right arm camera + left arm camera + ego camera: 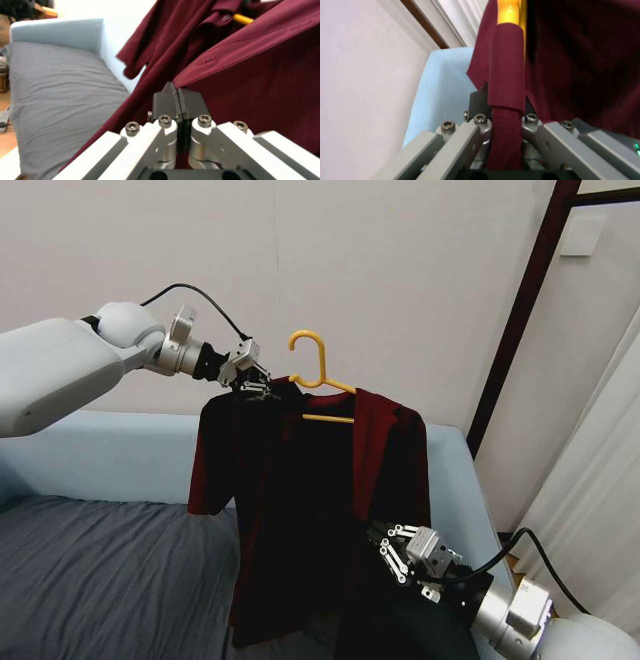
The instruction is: Pick up the clothes from the sofa and hang them on the clothes hanger.
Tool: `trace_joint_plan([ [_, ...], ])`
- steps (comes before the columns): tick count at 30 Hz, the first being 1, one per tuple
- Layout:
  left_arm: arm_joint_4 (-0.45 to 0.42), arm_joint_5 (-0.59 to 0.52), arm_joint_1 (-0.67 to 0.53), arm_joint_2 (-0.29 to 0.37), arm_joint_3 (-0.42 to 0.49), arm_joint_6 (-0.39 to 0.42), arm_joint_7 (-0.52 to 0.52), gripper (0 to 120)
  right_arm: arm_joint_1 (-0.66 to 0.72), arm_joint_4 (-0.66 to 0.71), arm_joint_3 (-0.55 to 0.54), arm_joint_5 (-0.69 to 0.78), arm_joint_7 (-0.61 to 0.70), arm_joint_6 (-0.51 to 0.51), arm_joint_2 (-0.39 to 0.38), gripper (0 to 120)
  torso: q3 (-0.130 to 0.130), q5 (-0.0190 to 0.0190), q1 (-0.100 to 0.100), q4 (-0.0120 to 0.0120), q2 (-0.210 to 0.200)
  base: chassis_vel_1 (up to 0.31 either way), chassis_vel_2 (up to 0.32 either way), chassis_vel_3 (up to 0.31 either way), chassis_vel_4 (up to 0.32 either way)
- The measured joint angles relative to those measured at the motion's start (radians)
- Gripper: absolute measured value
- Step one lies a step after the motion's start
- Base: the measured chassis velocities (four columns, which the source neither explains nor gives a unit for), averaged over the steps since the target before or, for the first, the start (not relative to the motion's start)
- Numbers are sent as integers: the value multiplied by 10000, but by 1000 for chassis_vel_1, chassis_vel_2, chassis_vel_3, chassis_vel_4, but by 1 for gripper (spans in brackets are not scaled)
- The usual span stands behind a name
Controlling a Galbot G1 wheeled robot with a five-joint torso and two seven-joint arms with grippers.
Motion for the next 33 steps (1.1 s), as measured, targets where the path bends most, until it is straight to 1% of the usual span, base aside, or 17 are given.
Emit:
trace_joint_plan([
  [3, 180, -34, -30, -143, 1, -1, 1, 1, 3, -59, -79, -128, -30, 36, 38, 0, 0, -1, 0, 2, 0, 0, 0, 0, 0],
  [9, 19, -61, 47, -85, -71, -12, -113, 1, 232, -196, -164, -85, 109, -9, 57, 0, 0, -1, 0, 4, 0, 0, 0, 0, 0],
  [10, -1, -68, 67, -72, -86, -14, -123, 1, 248, -206, -167, -64, 130, -17, 62, 2, 0, -1, 0, 3, -1, 0, 0, 0, 0],
  [13, -134, -77, 215, 35, -156, -35, -219, 1, 320, -237, -185, 115, 213, -41, 102, 19, 0, -3, 0, 3, 0, 0, 0, 0, 0],
  [14, -134, -77, 215, 35, -156, -35, -219, 1, 320, -237, -185, 115, 213, -41, 102, 19, 0, -3, 0, 3, 0, 0, 0, 0, 0],
  [18, -216, -69, 247, 88, -187, -44, -406, 1, 19, -246, -192, -95, -223, 101, 106, 35, -1, -3, 0, 3, 0, 0, 0, 0, 0],
  [19, -210, -62, 244, 79, -188, -45, -442, 1, -60, -246, -192, -168, -339, 154, 101, 38, 0, -3, 0, 3, 0, 0, 0, 0, 0],
  [20, -210, -62, 244, 79, -188, -45, -442, 1, -60, -246, -192, -168, -339, 154, 101, 38, 0, -3, 0, 3, 0, 0, 0, 0, 0],
  [22, -167, -58, 212, 27, -191, -56, -531, 1, -233, -232, -192, -401, -429, 189, 84, 48, -1, -2, 0, 1, -1, 0, 0, 0, 0],
  [24, -149, -66, 177, 7, -195, -66, -601, 1, -286, -219, -178, -646, -344, 132, 73, 55, -1, -1, 0, 0, 0, 0, 0, 0, 0],
  [25, -126, -82, 145, -2, -198, -78, -637, 1, -302, -220, -125, -868, -160, -16, 56, 62, 0, -1, 0, 0, -1, 0, 0, 0, 0],
  [26, -126, -82, 145, -2, -198, -78, -637, 1, -302, -220, -125, -868, -160, -16, 56, 62, 0, -1, 0, 0, -1, 0, 0, 0, 0],
  [28, -70, -90, 86, -6, -200, -125, -647, 1, -360, -210, 25, -885, 476, -381, 1, 70, 0, -3, 0, 4, 0, 0, 0, 0, 0],
  [30, -85, -76, 54, 29, -200, -196, -662, 1, -434, -76, 182, -516, 1076, -652, -24, 80, 0, -2, 0, 2, 0, 0, 0, 0, 0],
  [31, -85, -76, 54, 29, -200, -196, -662, 1, -434, -76, 182, -516, 1076, -652, -24, 80, 0, -2, 0, 2, 0, 0, 0, 0, 0],
  [32, -186, -59, 48, 107, -199, -216, -705, 1, -355, 33, 230, -109, 1471, -767, -17, 83, 0, -2, 0, -2, -1, 0, 0, 0, 0],
  [33, -305, -13, 47, 192, -199, -225, -739, 1, -172, 140, 264, 345, 1797, -885, 0, 90, -1, -2, 0, 1, 0, 0, 0, 0, 0],
])
